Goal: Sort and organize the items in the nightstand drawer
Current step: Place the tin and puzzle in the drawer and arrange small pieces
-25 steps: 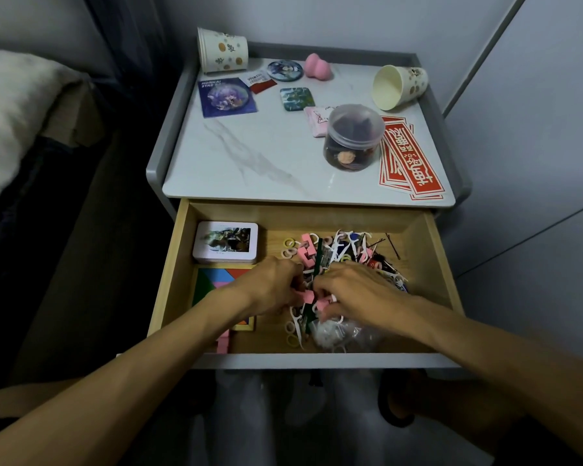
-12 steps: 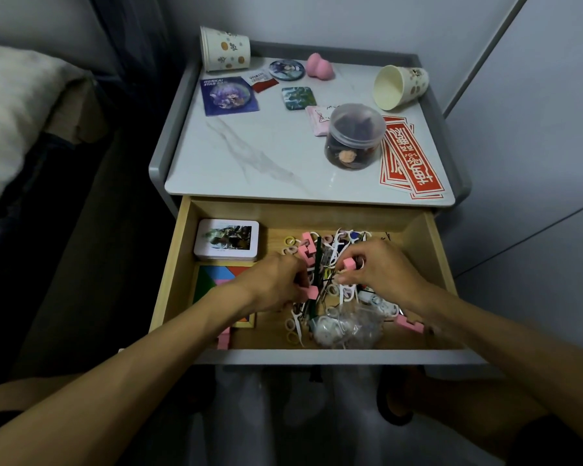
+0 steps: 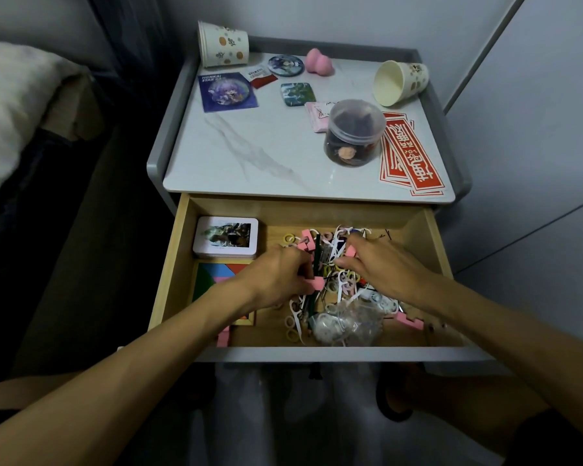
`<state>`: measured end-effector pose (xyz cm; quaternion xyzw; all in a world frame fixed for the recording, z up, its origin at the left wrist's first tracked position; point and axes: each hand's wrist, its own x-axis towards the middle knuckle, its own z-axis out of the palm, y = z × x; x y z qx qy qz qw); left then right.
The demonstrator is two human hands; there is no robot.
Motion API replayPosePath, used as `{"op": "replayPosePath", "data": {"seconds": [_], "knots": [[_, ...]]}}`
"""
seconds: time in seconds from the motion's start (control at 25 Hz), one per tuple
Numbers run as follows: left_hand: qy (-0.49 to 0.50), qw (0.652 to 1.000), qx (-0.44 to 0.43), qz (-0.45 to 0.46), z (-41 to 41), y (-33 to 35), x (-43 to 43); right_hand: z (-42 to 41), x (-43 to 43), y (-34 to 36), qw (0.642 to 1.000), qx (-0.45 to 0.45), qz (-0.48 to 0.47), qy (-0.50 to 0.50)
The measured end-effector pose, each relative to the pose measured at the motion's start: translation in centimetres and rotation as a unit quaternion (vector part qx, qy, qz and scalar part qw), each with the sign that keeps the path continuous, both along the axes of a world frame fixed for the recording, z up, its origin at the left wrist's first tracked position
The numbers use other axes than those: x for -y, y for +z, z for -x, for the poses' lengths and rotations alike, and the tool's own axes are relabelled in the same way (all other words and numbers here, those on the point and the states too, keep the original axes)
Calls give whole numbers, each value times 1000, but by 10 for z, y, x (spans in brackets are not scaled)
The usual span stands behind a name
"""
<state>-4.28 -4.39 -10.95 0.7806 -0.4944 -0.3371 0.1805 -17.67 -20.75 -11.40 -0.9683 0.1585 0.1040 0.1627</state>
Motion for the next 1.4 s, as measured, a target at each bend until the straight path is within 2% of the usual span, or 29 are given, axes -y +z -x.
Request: {"op": "replayPosePath", "data": {"seconds": [0.16, 0.32, 0.48, 0.56, 0.8, 0.88, 1.0, 1.08, 1.28, 1.4], "knots": [[5, 1000, -13, 7, 0, 1, 1, 1, -1, 6, 979, -69, -175, -78], [14, 1000, -25, 13, 1, -1, 2, 4, 3, 5, 960, -37, -252, -114], [29, 998, -61, 16, 1, 0, 4, 4, 11, 4, 958, 9, -249, -140], [27, 997, -65, 14, 2, 1, 4, 5, 13, 8, 958, -4, -251, -136], [55, 994, -97, 25, 5, 4, 5, 21, 19, 8, 992, -52, -98, -68], [60, 992, -108, 27, 8, 5, 6, 32, 23, 11, 993, -97, -60, -43], [57, 992, -112, 23, 13, 7, 9, 52, 23, 18, 979, -202, -35, 2], [59, 990, -125, 20, 17, 8, 9, 60, 16, 17, 965, -257, 28, 41], [56, 989, -135, 38, 22, 13, 8, 61, 3, 10, 934, -256, 221, 117], [63, 987, -137, 46, 20, 15, 7, 60, 0, 10, 918, -273, 248, 143]]}}
